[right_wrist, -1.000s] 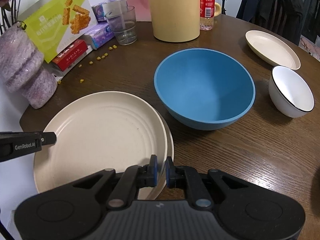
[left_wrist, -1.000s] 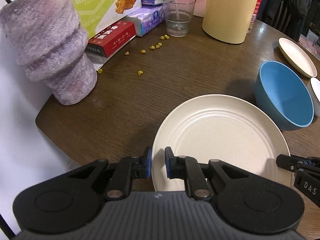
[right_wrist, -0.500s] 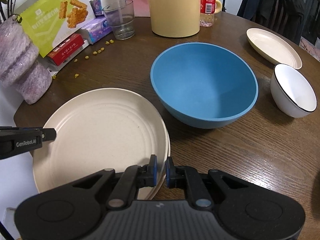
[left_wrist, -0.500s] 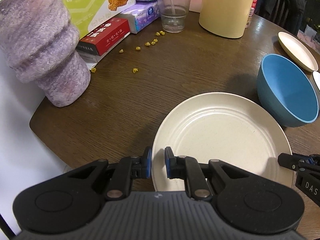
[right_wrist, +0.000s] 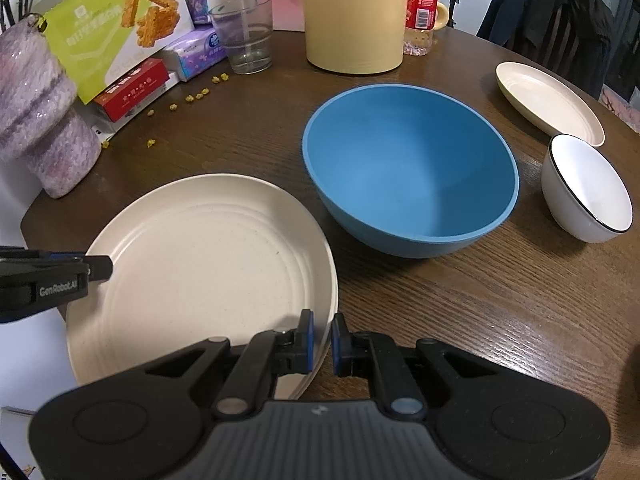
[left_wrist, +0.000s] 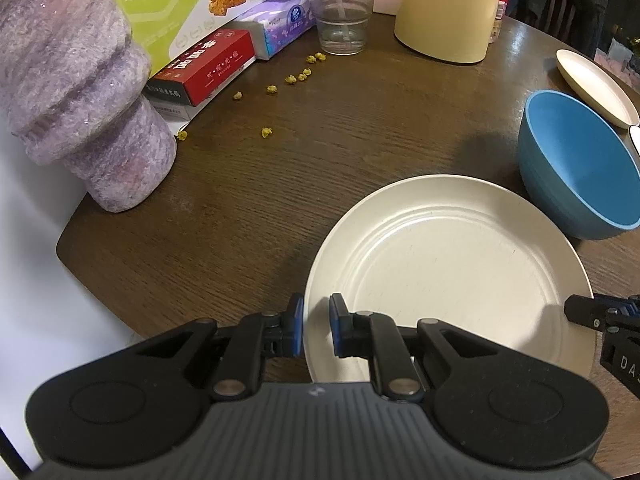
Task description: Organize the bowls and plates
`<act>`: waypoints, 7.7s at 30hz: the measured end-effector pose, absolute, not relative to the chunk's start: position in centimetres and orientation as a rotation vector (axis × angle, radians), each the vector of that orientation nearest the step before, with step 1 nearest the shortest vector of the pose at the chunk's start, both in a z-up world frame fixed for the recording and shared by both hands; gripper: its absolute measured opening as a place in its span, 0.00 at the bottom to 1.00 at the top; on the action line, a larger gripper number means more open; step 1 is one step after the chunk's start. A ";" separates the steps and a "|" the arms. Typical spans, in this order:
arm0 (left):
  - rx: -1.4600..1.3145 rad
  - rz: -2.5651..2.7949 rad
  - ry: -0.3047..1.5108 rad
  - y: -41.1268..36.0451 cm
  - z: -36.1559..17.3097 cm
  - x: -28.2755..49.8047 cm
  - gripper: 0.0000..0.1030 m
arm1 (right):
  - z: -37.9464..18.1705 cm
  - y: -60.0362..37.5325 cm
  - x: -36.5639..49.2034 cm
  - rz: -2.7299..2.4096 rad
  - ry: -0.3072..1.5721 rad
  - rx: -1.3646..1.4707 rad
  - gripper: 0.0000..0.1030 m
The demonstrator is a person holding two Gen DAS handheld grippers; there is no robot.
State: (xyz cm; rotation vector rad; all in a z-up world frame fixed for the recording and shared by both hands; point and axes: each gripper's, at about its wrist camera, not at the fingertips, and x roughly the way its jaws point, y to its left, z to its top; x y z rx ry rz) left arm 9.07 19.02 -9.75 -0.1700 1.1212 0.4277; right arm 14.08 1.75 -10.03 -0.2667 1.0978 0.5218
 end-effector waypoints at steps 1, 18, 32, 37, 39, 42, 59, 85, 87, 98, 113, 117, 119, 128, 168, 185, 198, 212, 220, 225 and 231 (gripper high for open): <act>-0.168 0.427 1.123 19.0 -9.8 9.1 0.14 | -10.0 1.8 14.1 0.522 1.097 -0.269 0.09; -0.153 0.435 1.125 18.6 -10.3 9.1 0.14 | -10.6 2.4 13.7 0.509 1.092 -0.324 0.10; -0.125 0.443 1.095 18.3 -10.8 9.0 0.14 | -10.9 2.8 13.0 0.510 1.044 -0.370 0.10; -0.114 0.447 1.067 18.3 -10.7 8.8 0.14 | -11.0 2.8 12.9 0.511 1.026 -0.373 0.10; -0.108 0.448 1.059 18.2 -10.7 8.8 0.14 | -11.1 2.9 12.8 0.512 1.019 -0.376 0.10; -0.106 0.449 1.049 18.3 -10.9 8.8 0.14 | -11.2 2.8 12.7 0.512 1.008 -0.379 0.10; -0.137 0.427 1.045 18.5 -10.8 8.7 0.25 | -11.1 2.2 13.7 0.519 1.054 -0.301 0.13; -0.273 0.353 0.954 18.7 -5.7 2.4 1.00 | -5.6 -4.6 11.8 0.480 1.102 -0.067 1.00; -0.276 0.330 0.956 18.2 -5.5 1.9 1.00 | -5.3 -5.2 11.3 0.460 1.097 -0.061 1.00; -0.235 0.220 0.905 15.4 -3.1 1.9 1.00 | -2.7 -9.5 9.8 0.332 1.053 -0.007 1.00; -0.258 0.100 0.865 10.8 -0.9 7.4 1.00 | -0.7 -15.5 12.6 0.208 1.048 0.002 1.00; -0.264 0.076 0.854 9.3 0.3 10.3 1.00 | 0.5 -17.0 14.8 0.201 1.024 0.012 1.00; -0.257 0.063 0.848 8.3 0.9 11.7 1.00 | 1.2 -17.8 15.8 0.200 1.005 0.026 1.00; -0.184 0.076 0.860 5.0 3.3 16.7 1.00 | 3.1 -20.8 20.5 0.218 0.940 0.090 1.00; -0.287 0.190 1.044 1.2 1.9 39.3 1.00 | 1.0 -23.5 45.3 0.239 1.094 -0.001 1.00; -0.256 0.274 1.134 1.1 -3.2 47.1 1.00 | -6.6 -21.4 53.8 0.223 1.223 -0.037 0.95; -0.243 0.295 1.186 -0.2 -7.1 52.4 1.00 | -8.7 -21.6 60.4 0.181 1.262 -0.004 0.80; -0.262 0.329 1.250 0.4 -11.4 55.2 0.75 | -12.1 -22.0 62.2 0.184 1.298 0.013 0.35; -0.290 0.325 1.283 1.2 -12.7 55.4 0.45 | -13.0 -23.0 62.3 0.191 1.295 0.069 0.23; -0.321 0.295 1.282 1.4 -13.0 55.3 0.31 | -13.3 -23.1 62.2 0.201 1.292 0.088 0.18; -0.310 0.250 1.272 0.7 -12.9 55.4 0.09 | -13.6 -23.0 62.1 0.221 1.287 0.119 0.09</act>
